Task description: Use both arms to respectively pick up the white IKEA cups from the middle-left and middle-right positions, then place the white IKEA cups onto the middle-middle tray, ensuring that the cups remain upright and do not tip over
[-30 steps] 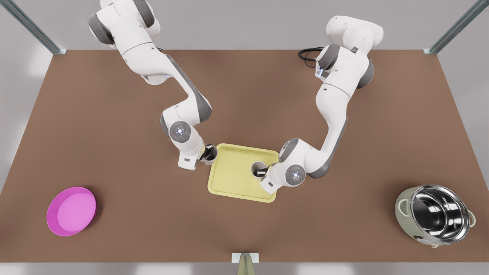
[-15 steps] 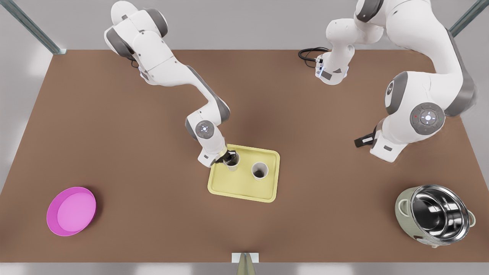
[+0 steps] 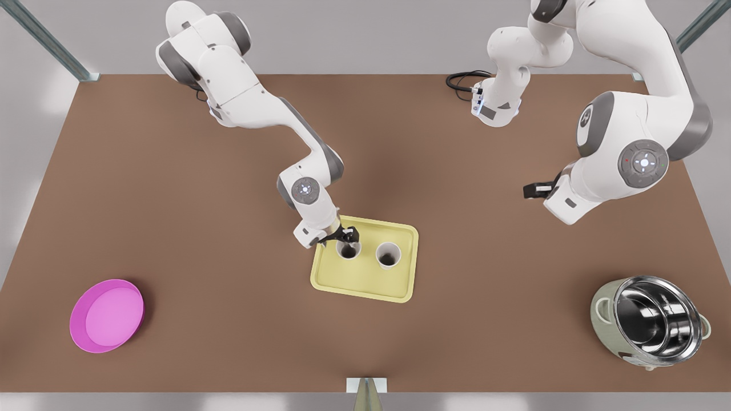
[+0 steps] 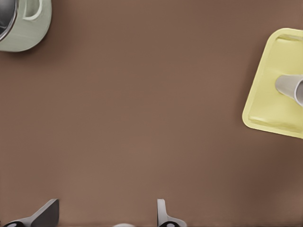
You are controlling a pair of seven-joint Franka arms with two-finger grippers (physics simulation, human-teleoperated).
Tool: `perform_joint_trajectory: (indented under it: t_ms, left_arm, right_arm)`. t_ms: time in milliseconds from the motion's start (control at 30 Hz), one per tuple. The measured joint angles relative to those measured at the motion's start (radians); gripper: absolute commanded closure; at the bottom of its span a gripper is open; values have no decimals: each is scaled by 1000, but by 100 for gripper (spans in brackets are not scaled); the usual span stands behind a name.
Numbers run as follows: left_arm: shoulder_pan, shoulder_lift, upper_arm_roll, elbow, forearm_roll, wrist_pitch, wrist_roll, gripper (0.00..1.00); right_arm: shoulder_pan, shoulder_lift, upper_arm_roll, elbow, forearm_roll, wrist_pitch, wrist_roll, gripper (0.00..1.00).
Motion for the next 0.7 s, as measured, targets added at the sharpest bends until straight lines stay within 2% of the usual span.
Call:
perform_joint_trajectory:
  t_ms: [100,167,267,367,600,700]
  left_arm:
    - [0,0,0,-1,-2,-6,28,0]
    - [0,0,0,-1,-2,-10,45,0]
    - [0,0,0,-1,-2,-14,66,0]
    - [0,0,0,-1,-3,-16,84,0]
    - [1,0,0,-1,-3,-26,117,0]
    - [0,0,0,-1,-3,-28,127,0]
  right_arm:
    - [-53,-147,0,-1,5,-104,6,0]
    - [-172,-219,-1,-1,8,-223,-27,0]
    - [-409,-206,-8,2,3,-360,-132,0]
    - [-541,-204,-13,24,-37,-433,-244,0]
    - [-591,-547,-21,24,-72,-675,-479,0]
    - [-585,-595,-22,27,-76,-767,-553,0]
